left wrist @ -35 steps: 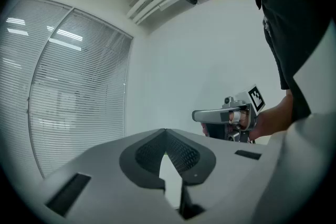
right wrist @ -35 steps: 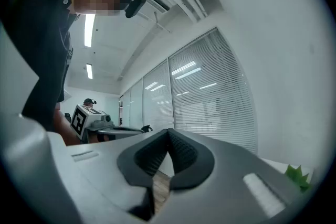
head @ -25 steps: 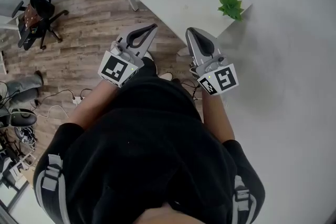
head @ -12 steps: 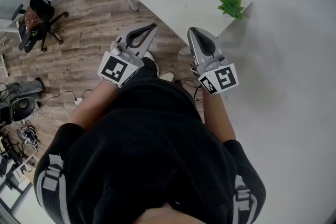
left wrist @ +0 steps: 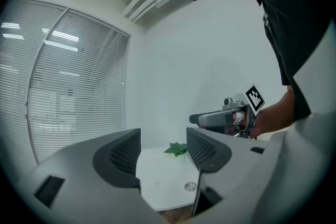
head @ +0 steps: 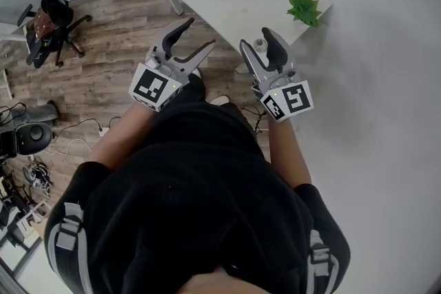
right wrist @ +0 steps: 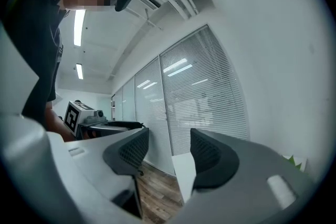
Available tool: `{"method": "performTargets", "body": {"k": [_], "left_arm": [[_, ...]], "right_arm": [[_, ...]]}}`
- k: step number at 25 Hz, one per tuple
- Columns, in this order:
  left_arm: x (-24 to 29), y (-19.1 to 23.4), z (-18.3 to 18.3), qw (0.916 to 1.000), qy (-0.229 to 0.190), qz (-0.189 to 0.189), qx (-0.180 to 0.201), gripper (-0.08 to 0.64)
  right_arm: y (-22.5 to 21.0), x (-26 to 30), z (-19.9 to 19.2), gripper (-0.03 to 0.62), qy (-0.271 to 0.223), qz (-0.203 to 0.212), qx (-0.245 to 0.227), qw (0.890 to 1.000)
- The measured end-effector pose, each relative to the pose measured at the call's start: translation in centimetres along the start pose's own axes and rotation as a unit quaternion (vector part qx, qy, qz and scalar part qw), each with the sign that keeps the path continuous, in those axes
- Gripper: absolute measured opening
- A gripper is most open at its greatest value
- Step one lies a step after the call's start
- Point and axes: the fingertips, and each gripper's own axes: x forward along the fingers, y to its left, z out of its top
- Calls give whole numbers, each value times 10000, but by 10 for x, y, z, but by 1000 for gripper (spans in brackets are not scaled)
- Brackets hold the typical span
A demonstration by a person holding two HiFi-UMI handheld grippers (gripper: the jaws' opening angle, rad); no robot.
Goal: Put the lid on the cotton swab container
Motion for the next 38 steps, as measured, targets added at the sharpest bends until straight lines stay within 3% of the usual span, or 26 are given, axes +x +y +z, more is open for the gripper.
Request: {"method": "performTargets", "body": {"k": [11,25,38], "left_arm": [[13,47,-4,9999,113,66,-7,287],[46,143,-14,9989,212,-392,-120,288],[52,233,-25,9960,171,-848,-241,288]], "right_arm": [[-16,35,-6,259,139,-104,20,9998],[-43,123,-13,264,307,-661,98,9973],[-41,201,-18,264,489,-1223,76,9913]]}}
